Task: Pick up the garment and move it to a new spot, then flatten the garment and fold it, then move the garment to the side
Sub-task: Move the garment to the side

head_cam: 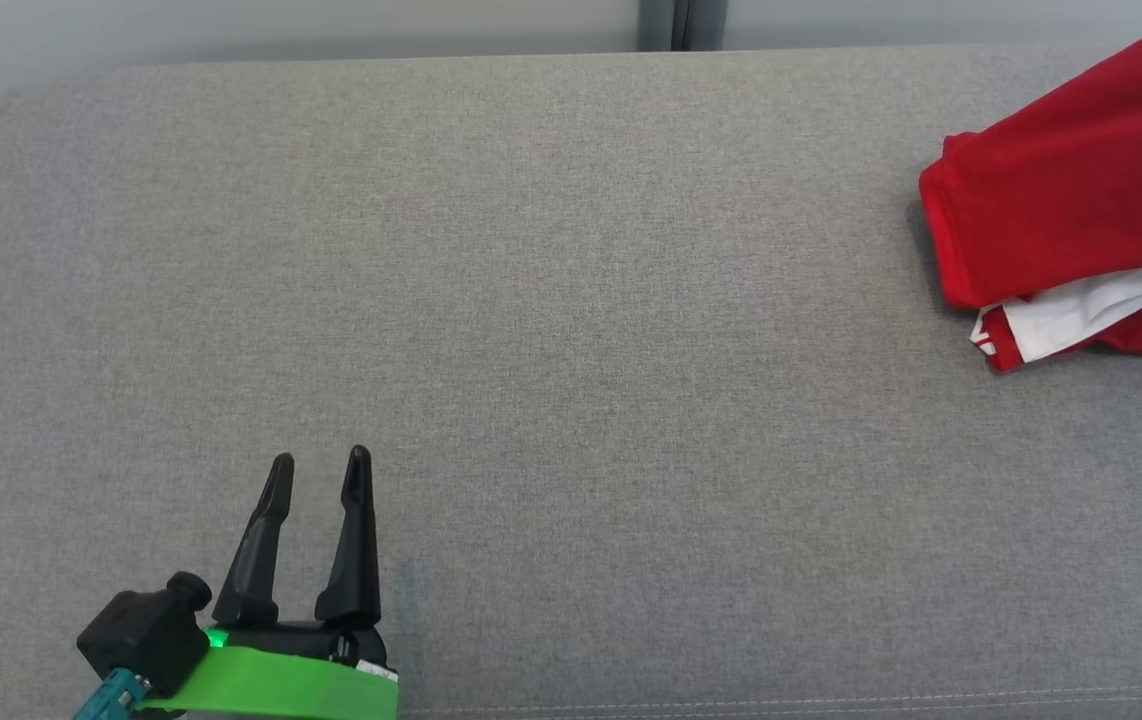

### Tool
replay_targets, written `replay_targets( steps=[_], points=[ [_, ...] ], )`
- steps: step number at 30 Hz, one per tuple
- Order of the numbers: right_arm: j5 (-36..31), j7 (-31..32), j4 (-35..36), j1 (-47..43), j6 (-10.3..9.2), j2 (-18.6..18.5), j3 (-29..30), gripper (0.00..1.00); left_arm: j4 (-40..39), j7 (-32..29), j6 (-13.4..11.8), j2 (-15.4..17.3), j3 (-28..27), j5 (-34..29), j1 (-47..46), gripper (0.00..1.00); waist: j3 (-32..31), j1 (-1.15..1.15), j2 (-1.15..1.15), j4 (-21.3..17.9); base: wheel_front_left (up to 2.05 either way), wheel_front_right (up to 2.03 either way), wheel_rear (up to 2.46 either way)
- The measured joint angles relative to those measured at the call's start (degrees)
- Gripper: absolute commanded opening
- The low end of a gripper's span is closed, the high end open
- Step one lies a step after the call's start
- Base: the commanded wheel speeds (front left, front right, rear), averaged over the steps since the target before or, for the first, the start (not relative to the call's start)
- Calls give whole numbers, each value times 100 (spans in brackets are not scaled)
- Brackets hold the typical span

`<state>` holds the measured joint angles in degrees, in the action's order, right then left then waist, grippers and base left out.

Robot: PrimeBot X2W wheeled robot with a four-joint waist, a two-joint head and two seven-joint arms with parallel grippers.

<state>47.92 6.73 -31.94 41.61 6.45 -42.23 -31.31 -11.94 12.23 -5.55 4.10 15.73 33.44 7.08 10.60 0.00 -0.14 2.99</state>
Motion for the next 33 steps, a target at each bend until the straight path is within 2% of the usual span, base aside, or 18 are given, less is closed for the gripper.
replay_targets(
  steps=[3,11,23,24,26,27,28,29,30,33],
  points=[
    [-3,47,-29,51,-64,-86,33,0,-48,-44,0,33,30,-38,-1,100,84,0,0,9,0,0,0],
    [-5,147,-405,62,-414,-324,266,0,-220,-162,0,101,71,-204,-6,100,396,0,0,85,0,0,0],
    [-13,27,-1016,69,-1027,-475,517,0,-553,-321,0,225,111,-368,-310,100,1021,0,0,284,0,0,0],
    [-25,4,-1049,69,-1061,-474,517,8,-559,-345,0,227,112,-382,-333,100,1073,0,0,302,0,0,0],
    [-75,-31,-1114,69,-1066,-466,510,38,-576,-369,0,229,113,-388,-371,100,1170,0,0,337,0,0,0],
    [-114,-62,-1137,69,-1077,-458,505,55,-581,-370,0,230,112,-389,-386,100,1216,0,0,354,0,0,0],
    [-133,-86,-1146,69,-1113,-447,505,80,-587,-371,0,232,109,-393,-397,100,1259,0,0,370,0,0,0],
    [-167,-121,-1158,73,-1113,-434,503,96,-591,-371,0,235,102,-397,-405,100,1300,0,0,384,0,0,0],
    [-181,-124,-1173,83,-1116,-414,499,100,-593,-371,0,237,94,-397,-419,100,1340,0,0,396,0,0,0],
    [-275,-245,-1276,140,-1120,-324,459,100,-588,-397,0,238,90,-400,-479,100,1450,0,0,418,0,0,0]
  ],
)
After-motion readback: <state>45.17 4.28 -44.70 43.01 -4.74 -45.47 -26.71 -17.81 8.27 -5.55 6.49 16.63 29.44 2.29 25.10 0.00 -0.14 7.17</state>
